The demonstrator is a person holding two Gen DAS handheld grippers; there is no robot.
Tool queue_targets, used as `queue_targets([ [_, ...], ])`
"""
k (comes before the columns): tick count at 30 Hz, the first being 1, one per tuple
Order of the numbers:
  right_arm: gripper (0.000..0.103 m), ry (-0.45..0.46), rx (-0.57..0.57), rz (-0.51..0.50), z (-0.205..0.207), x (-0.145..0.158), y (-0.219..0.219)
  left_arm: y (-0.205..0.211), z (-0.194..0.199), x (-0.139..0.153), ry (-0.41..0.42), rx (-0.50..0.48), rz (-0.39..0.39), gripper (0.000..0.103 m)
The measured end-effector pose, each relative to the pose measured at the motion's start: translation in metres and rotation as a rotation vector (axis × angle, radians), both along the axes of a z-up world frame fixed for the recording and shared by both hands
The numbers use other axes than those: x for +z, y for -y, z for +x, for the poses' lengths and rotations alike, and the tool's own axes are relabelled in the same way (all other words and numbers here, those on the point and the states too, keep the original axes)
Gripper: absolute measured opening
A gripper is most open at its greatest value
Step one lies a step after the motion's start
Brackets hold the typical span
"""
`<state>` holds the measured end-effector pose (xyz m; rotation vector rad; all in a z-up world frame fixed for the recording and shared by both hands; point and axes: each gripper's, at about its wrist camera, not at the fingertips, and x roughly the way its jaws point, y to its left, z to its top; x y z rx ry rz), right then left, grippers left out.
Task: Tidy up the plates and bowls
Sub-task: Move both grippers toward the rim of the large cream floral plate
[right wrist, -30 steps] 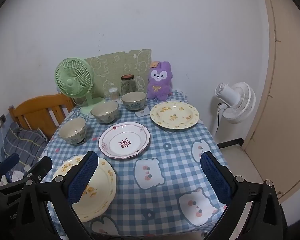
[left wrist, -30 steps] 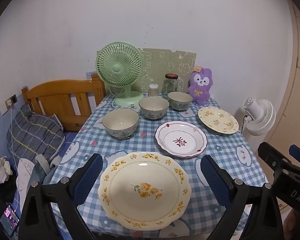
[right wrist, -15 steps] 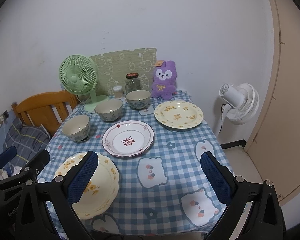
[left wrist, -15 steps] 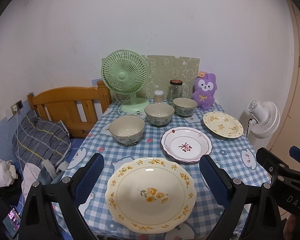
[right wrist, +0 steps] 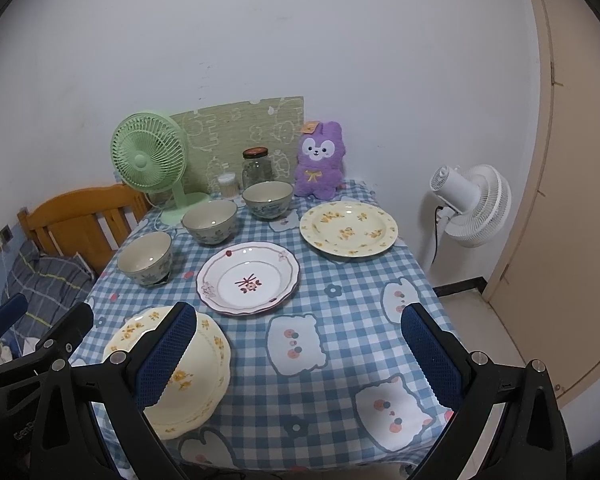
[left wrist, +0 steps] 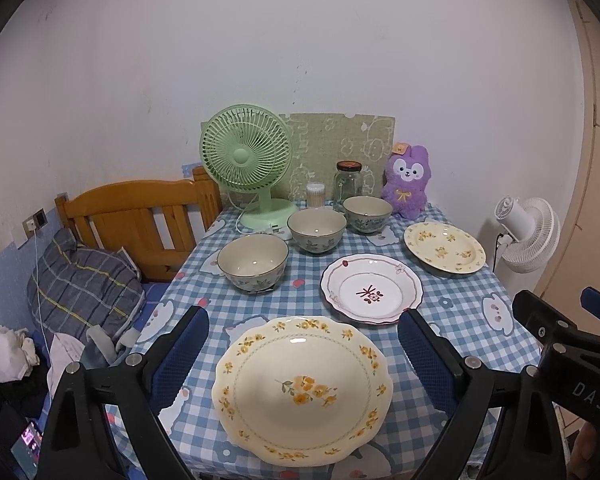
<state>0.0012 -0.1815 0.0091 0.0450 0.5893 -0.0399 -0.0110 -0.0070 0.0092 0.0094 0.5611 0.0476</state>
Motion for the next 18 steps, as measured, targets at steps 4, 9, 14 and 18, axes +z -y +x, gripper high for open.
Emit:
queue_targets([
  [4, 0.103, -0.003, -0.003, 0.003, 0.0012, -0.0007, 0.0007, 0.0020, -0.0002, -0.0003, 0.005, -0.007, 0.003, 0.096],
  [9, 0.103, 0.000, 0.001, 0.002, 0.0008, -0.0017, 0.0010, 0.0035, -0.0001, -0.0007, 0.004, -0.003, 0.003, 0.096],
  [14, 0.103, -0.002, 0.004, 0.002, 0.0030, -0.0028, -0.0014, 0.0031, 0.0011, -0.0012, 0.003, 0.001, 0.001, 0.096],
  [18, 0.103, -0.003, 0.013, 0.001, 0.0061, -0.0029, -0.0021, 0.0016, 0.0021, -0.0013, 0.003, 0.004, 0.000, 0.096],
])
